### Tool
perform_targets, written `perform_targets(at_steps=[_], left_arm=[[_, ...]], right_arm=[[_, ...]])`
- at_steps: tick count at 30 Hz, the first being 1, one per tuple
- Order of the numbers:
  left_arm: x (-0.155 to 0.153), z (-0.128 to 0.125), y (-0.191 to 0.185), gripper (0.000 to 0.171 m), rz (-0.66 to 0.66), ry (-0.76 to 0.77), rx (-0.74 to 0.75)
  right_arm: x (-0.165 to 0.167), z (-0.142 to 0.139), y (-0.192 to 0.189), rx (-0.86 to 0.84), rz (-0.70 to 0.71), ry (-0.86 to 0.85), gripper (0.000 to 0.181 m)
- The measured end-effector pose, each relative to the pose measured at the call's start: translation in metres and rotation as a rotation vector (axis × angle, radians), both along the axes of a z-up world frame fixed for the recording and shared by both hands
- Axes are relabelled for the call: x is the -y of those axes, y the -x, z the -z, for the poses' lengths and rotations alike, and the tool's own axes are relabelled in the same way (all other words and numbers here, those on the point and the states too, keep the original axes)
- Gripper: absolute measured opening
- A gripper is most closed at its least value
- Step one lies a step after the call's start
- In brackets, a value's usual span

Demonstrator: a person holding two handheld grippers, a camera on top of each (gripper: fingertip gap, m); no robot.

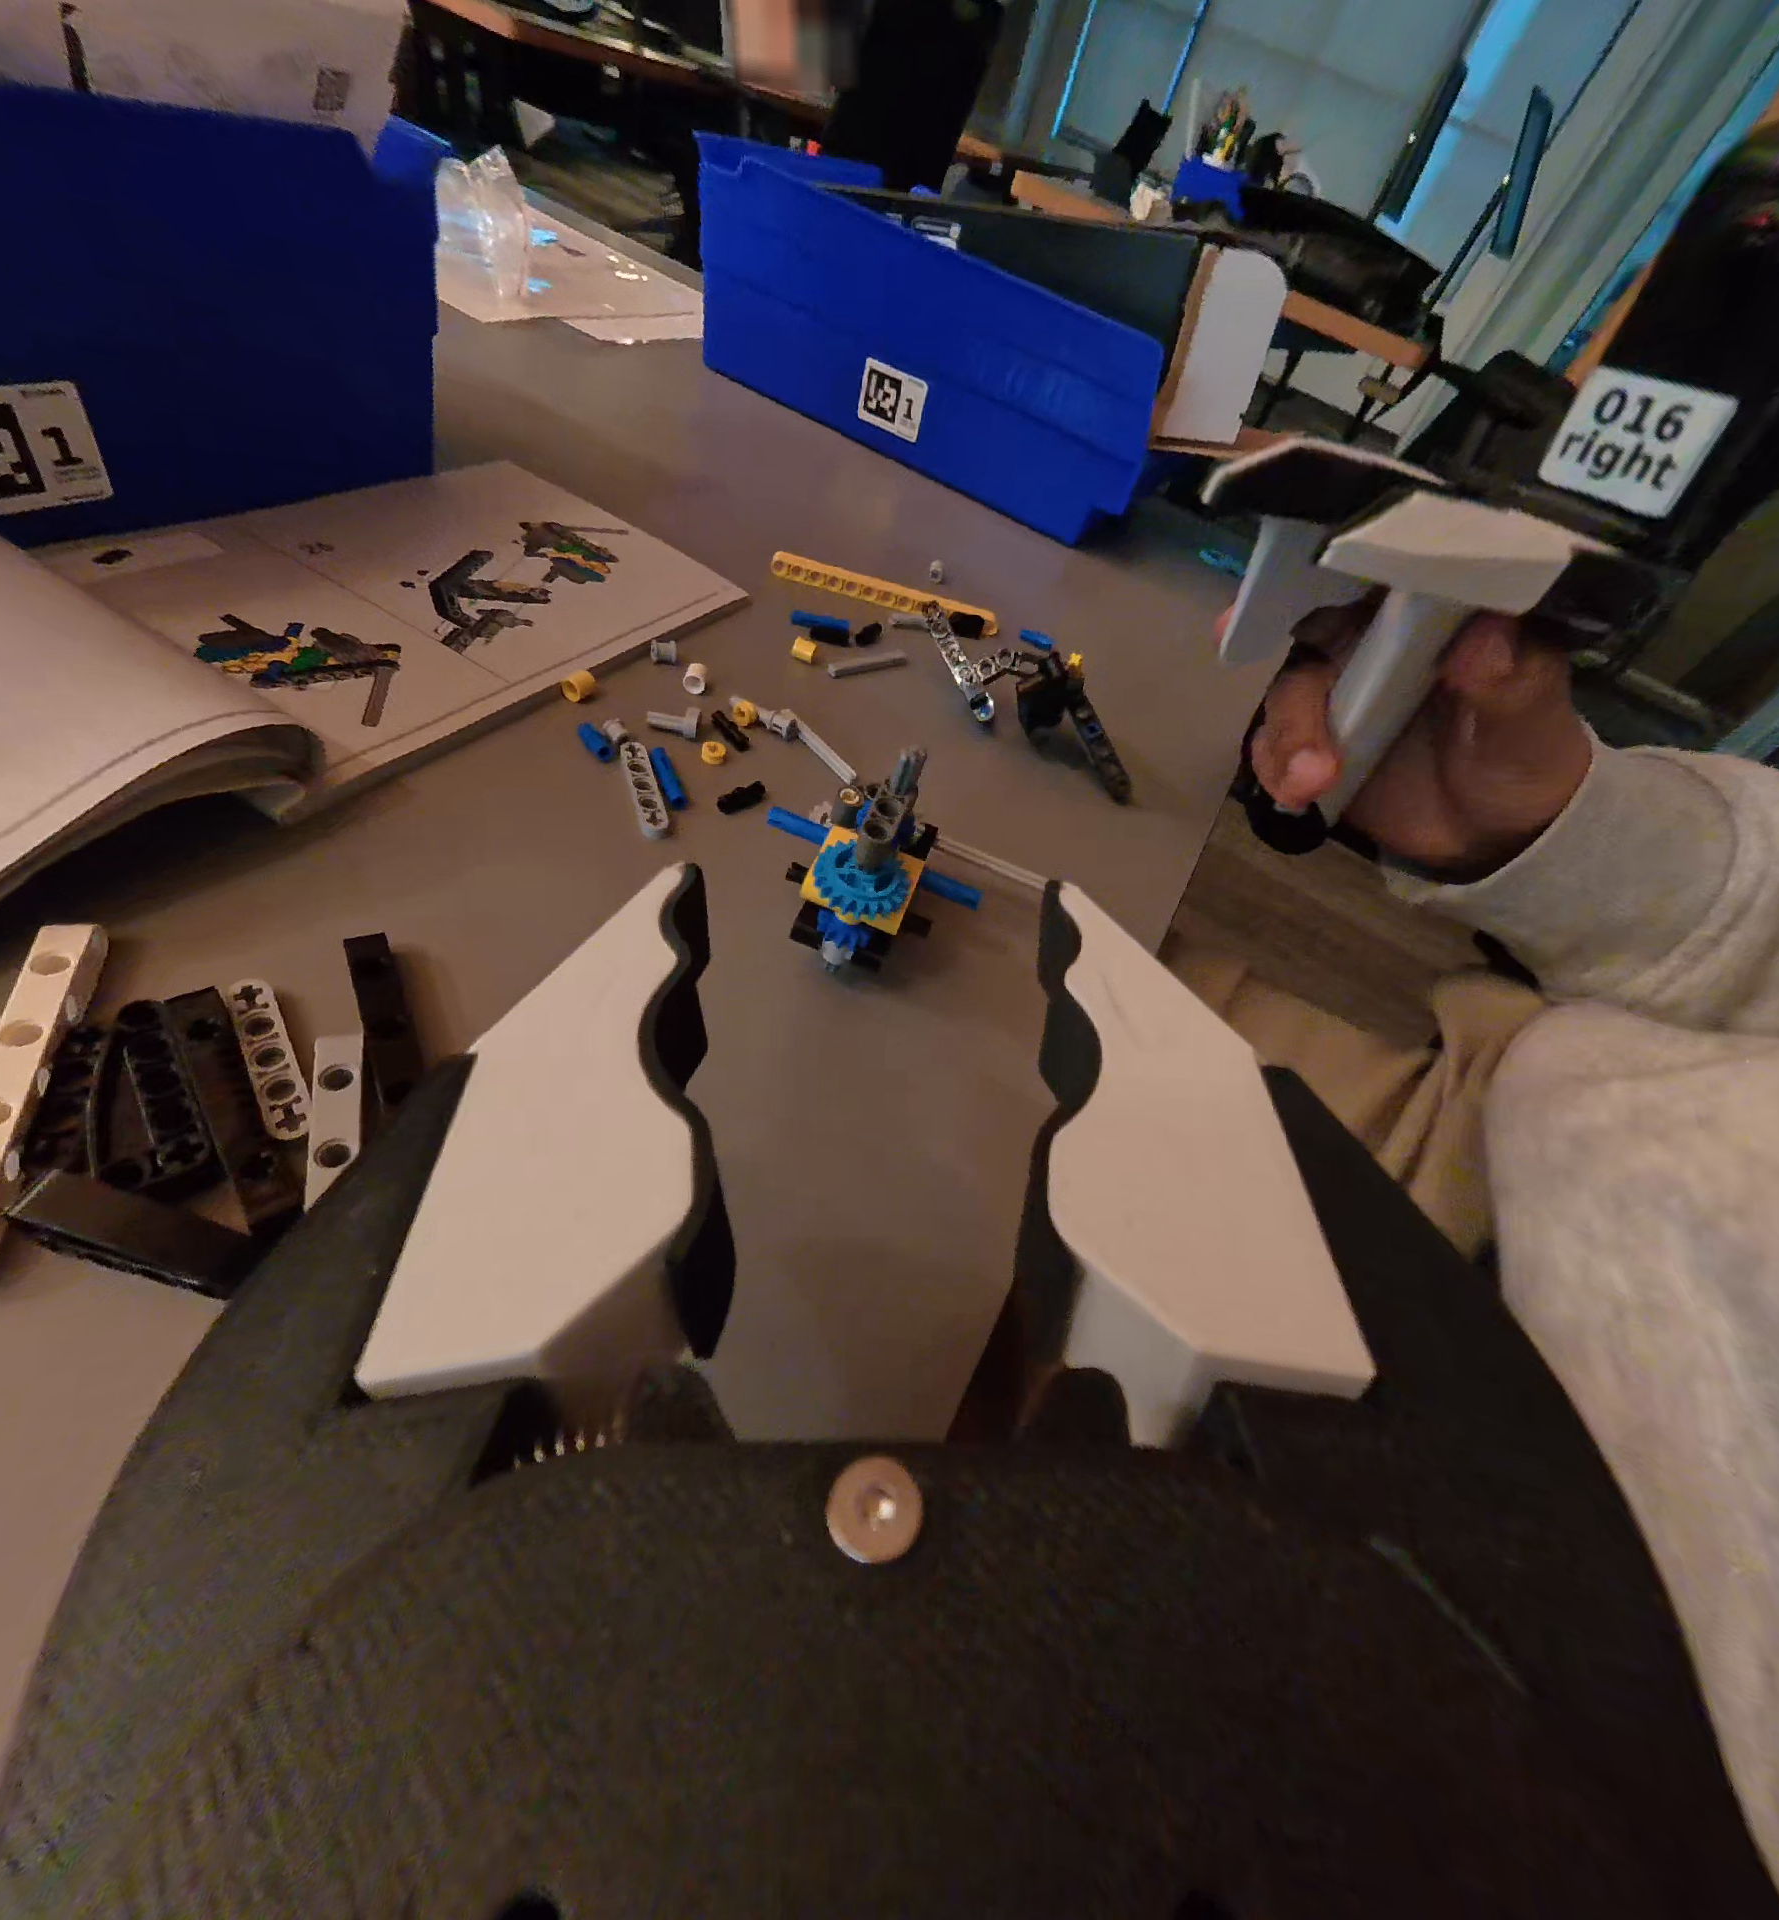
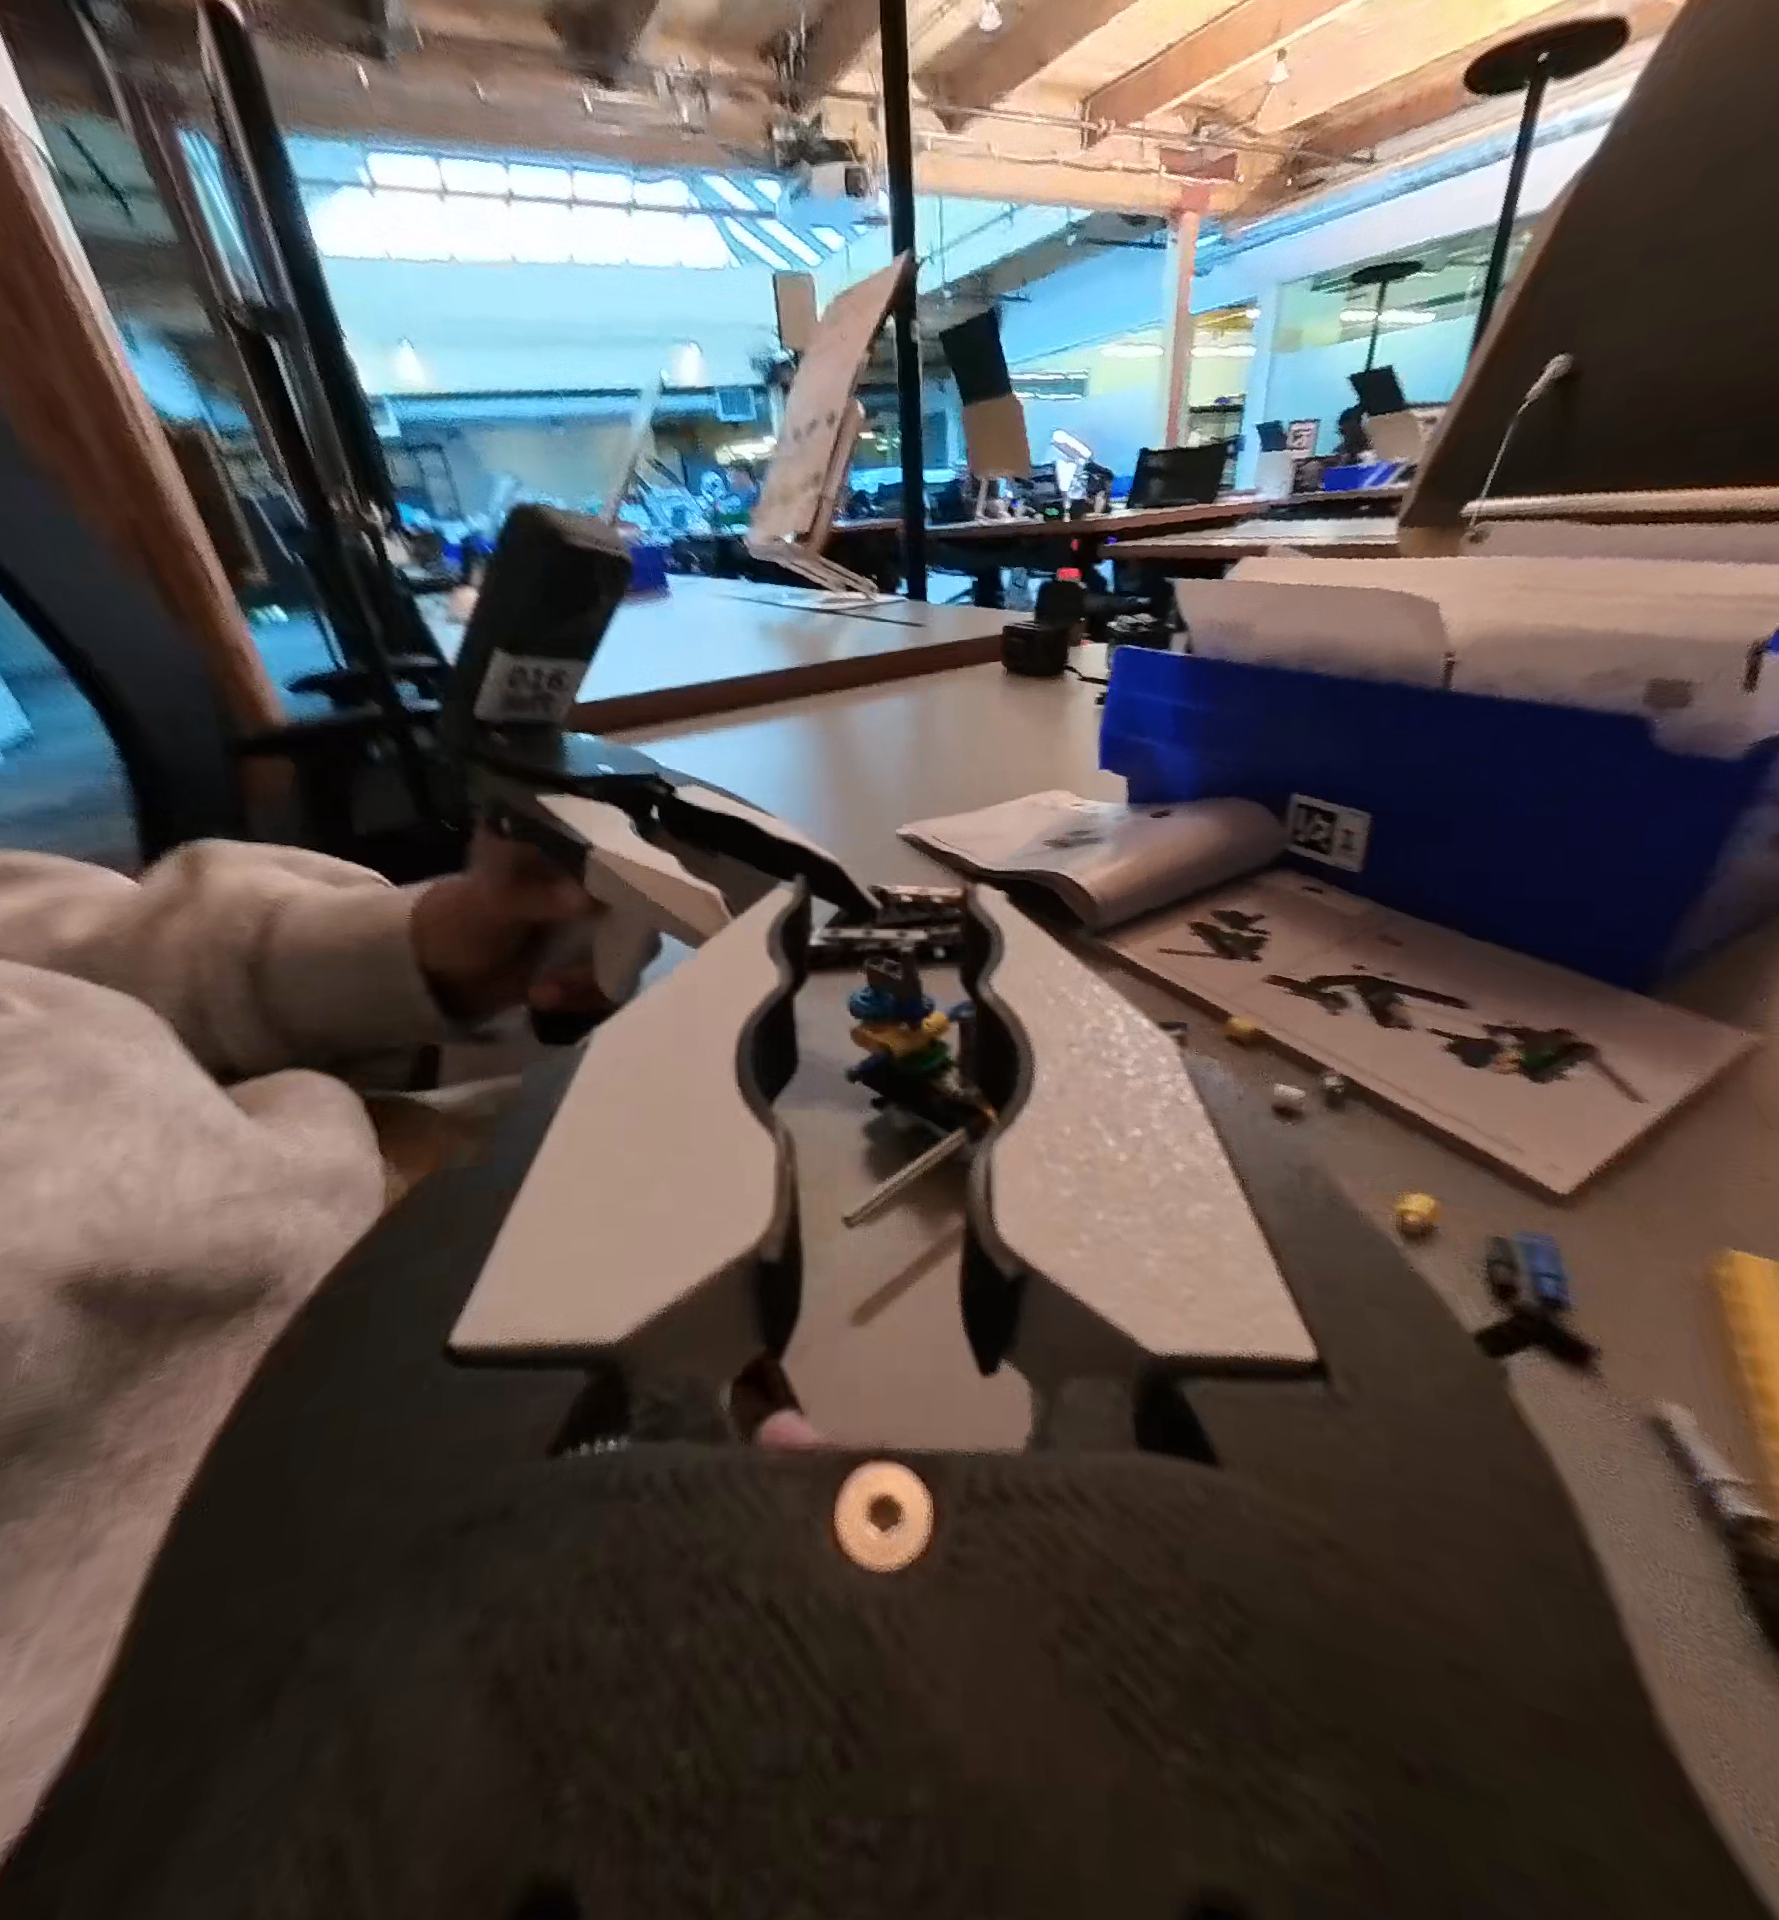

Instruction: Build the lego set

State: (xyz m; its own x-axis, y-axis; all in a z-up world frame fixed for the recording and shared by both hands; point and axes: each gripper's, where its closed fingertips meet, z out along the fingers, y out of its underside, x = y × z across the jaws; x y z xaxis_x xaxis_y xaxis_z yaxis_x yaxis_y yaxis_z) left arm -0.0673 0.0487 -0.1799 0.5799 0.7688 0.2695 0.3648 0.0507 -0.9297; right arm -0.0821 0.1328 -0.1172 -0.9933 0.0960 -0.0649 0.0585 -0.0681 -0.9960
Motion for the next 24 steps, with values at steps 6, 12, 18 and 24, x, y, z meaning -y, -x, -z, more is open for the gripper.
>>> perform_targets(at_steps=[6,12,18,24], left_arm=[[-0.001,0.003,0.001,0.058,0.024,-0.028,0.046],[0.003,0.001,0.004,0.058,0.012,-0.077,0.076],[0.003,0.006,0.006,0.057,0.000,-0.047,0.098],[0.000,0.010,0.005,0.057,0.013,-0.017,0.115]], right_arm=[[-0.002,0.001,0.017,0.042,0.038,0.003,0.046],[0.001,0.006,0.016,0.098,0.012,-0.023,0.055],[-0.002,0.008,0.020,0.126,0.035,-0.021,0.054],[-0.006,0.001,0.016,0.165,0.024,0.019,0.055]])
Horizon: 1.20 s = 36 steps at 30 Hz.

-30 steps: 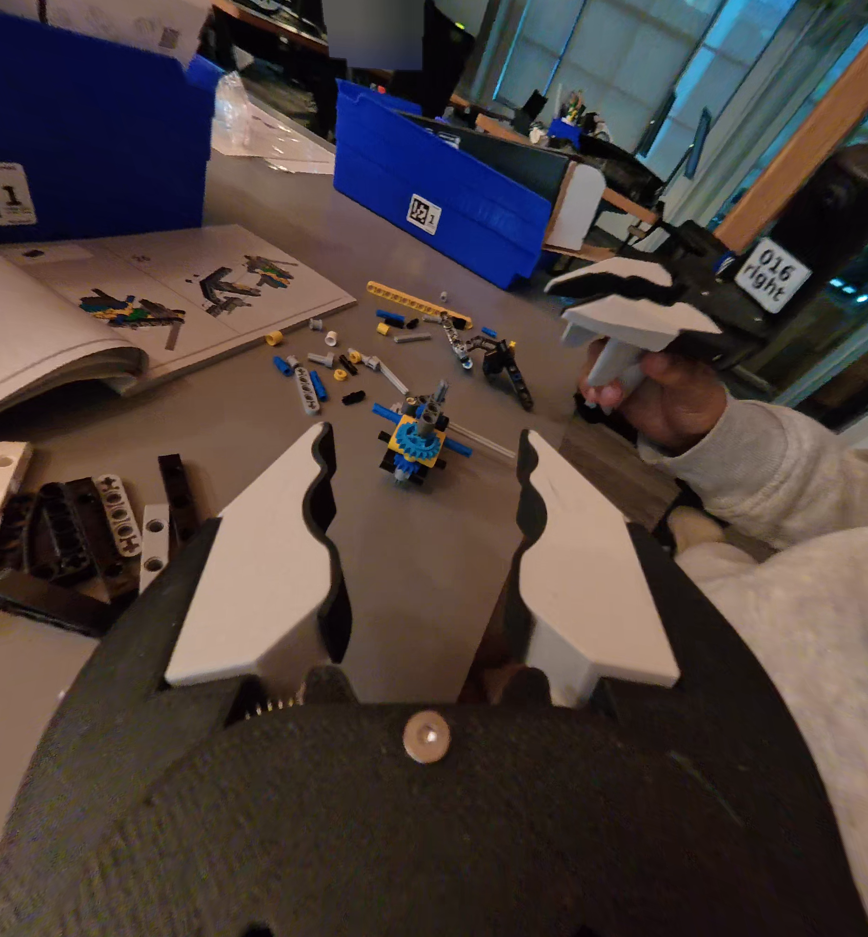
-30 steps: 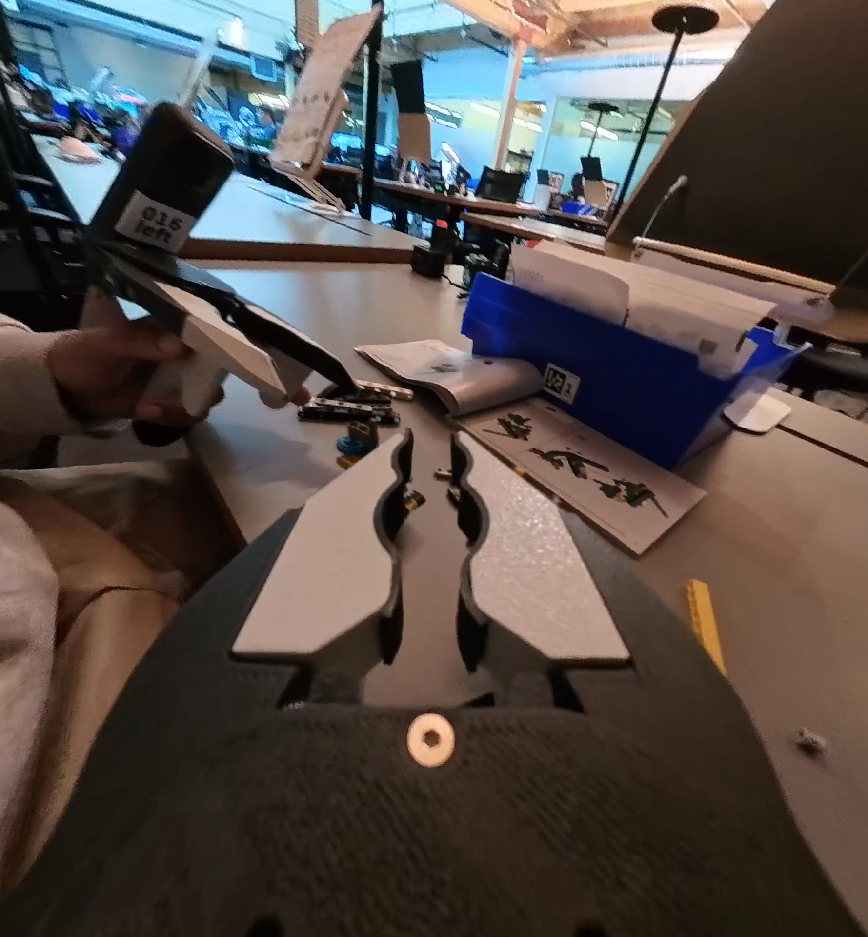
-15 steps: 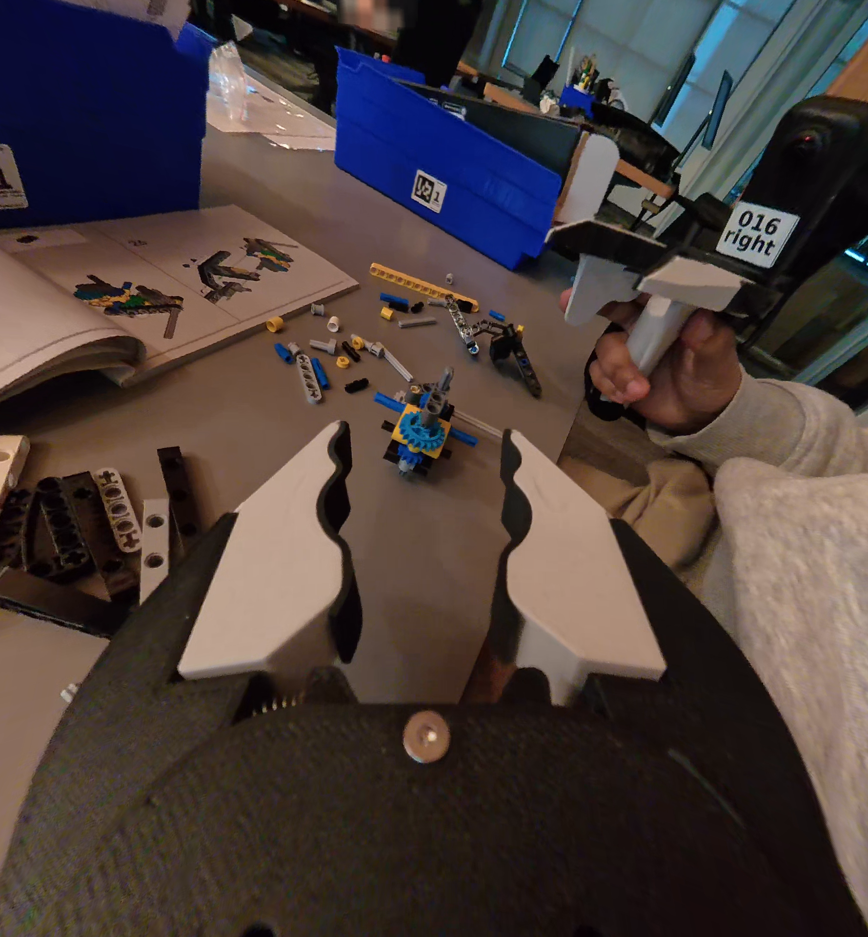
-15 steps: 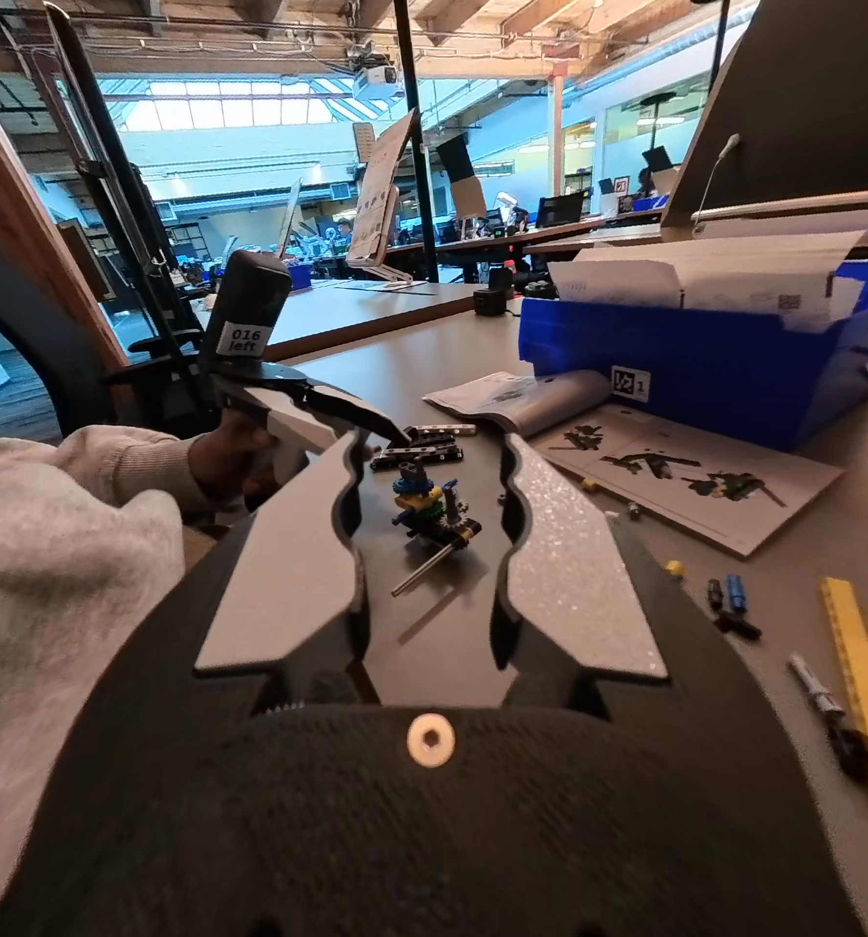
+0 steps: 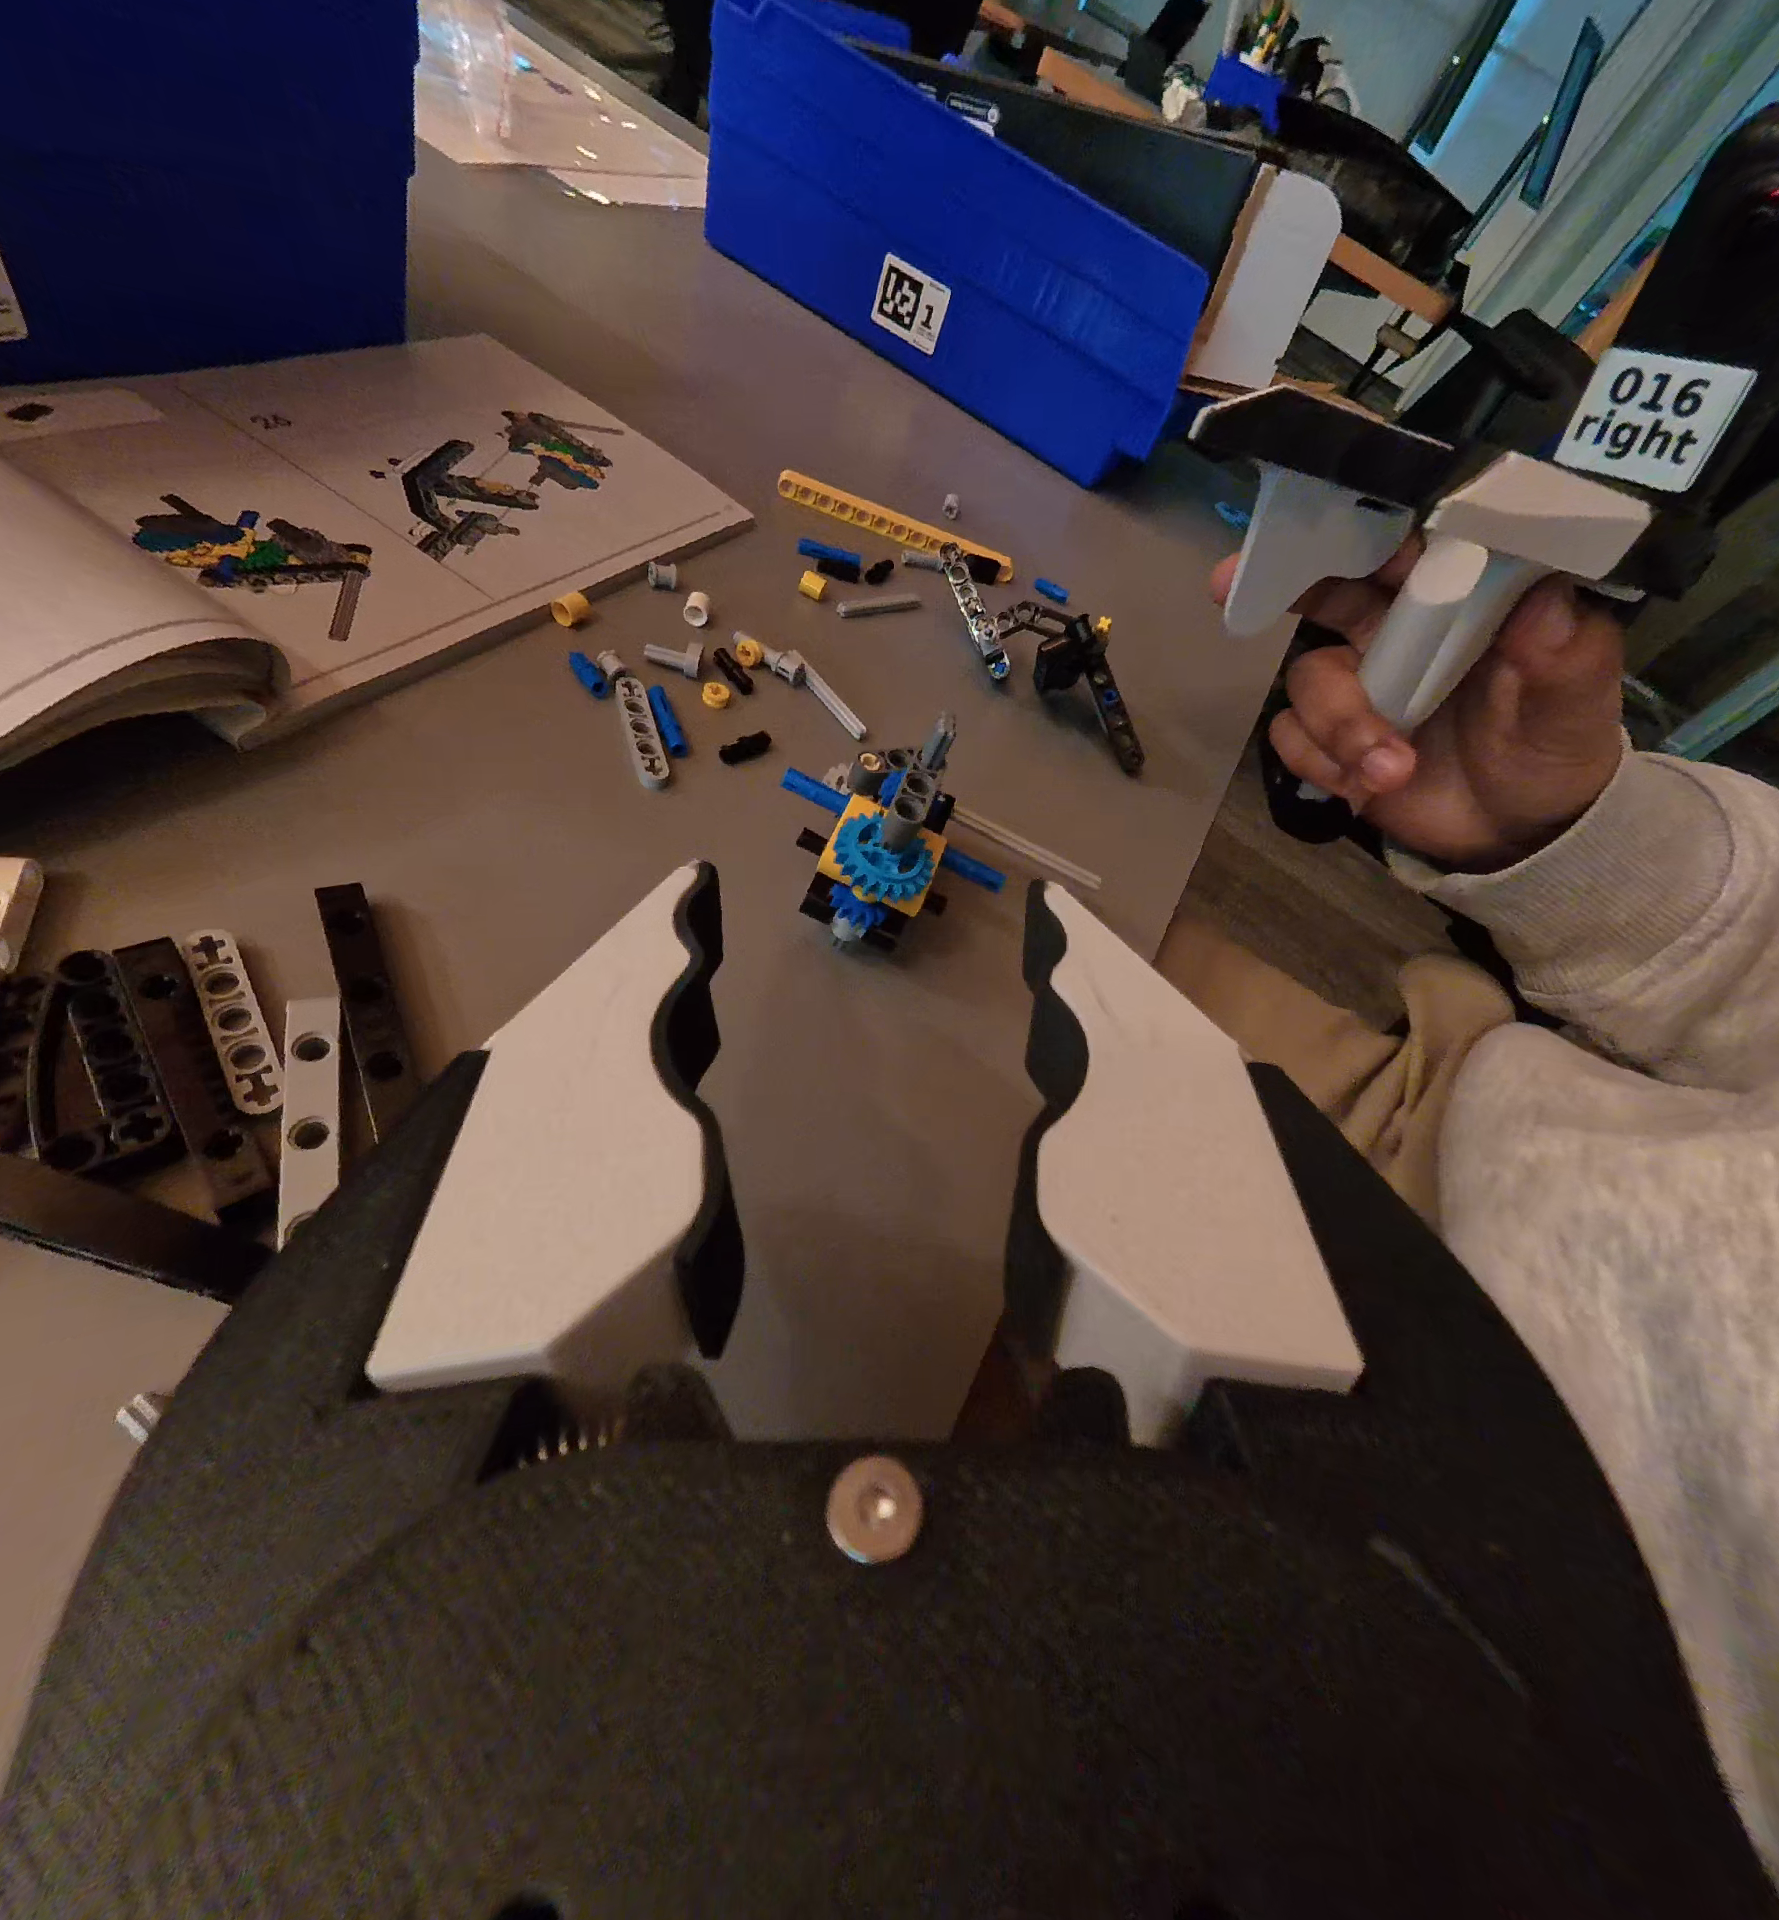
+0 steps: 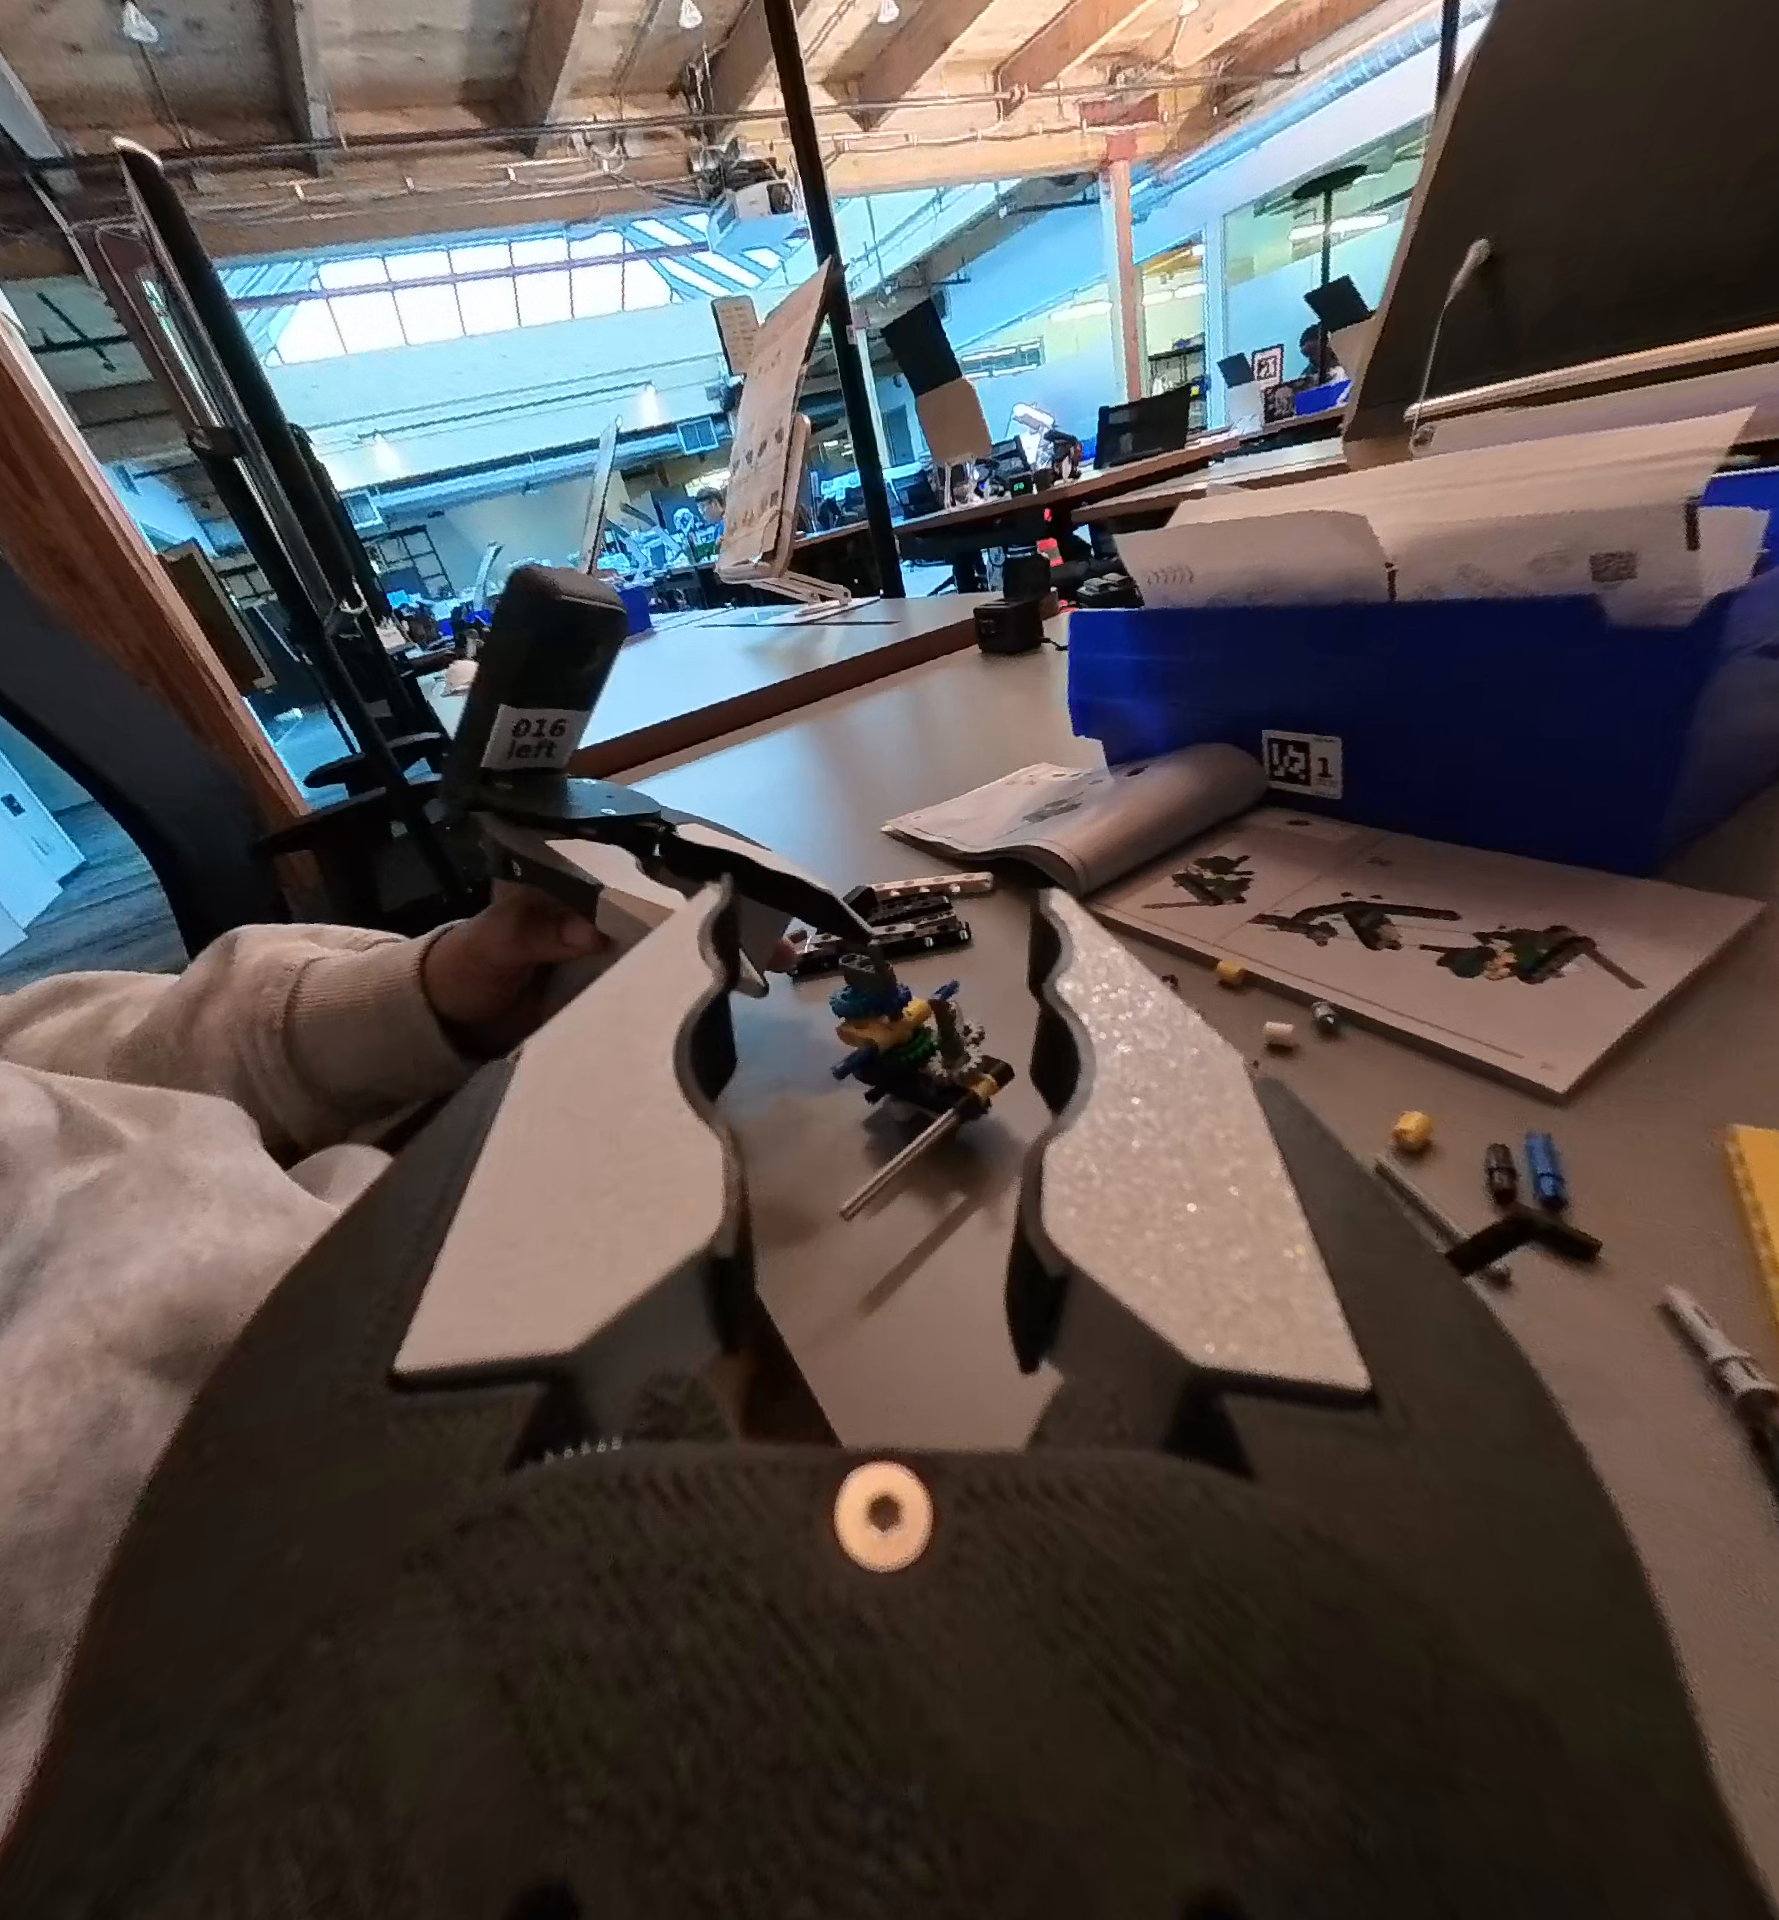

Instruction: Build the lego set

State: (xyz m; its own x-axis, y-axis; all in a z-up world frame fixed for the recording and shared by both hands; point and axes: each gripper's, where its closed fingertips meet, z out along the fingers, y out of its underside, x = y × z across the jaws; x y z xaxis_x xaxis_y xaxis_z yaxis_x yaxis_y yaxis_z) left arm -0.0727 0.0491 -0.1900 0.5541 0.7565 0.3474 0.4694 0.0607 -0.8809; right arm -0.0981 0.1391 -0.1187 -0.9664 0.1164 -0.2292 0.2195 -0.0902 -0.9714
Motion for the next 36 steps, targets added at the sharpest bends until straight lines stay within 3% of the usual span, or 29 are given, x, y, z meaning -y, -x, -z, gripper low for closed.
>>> perform_targets(at_steps=[10,14,18,20,22,28,36], left_arm=[[-0.009,0.007,-0.001,0.060,0.072,-0.045,0.085],[-0.009,0.003,0.004,0.067,0.059,-0.105,0.092],[0.012,-0.018,0.016,0.068,-0.044,-0.279,0.040],[0.024,-0.029,0.019,0.068,-0.052,-0.404,0.025],[0.032,-0.036,0.022,0.068,-0.056,-0.464,0.004],[0.039,-0.047,0.030,0.064,-0.095,-0.469,-0.090],[0.028,-0.054,0.025,0.064,-0.080,-0.359,-0.187]], right_arm=[[0.006,0.017,0.000,-0.128,0.025,-0.118,0.054],[-0.002,0.001,0.011,-0.186,0.079,-0.043,0.049],[-0.027,-0.003,0.047,-0.341,0.244,-0.111,0.029],[-0.052,-0.004,0.075,-0.397,0.380,-0.158,0.027],[-0.064,-0.008,0.087,-0.361,0.422,-0.117,0.029],[-0.052,0.011,0.098,-0.280,0.364,-0.168,0.031],[-0.054,0.008,0.109,-0.241,0.398,-0.140,0.025]])
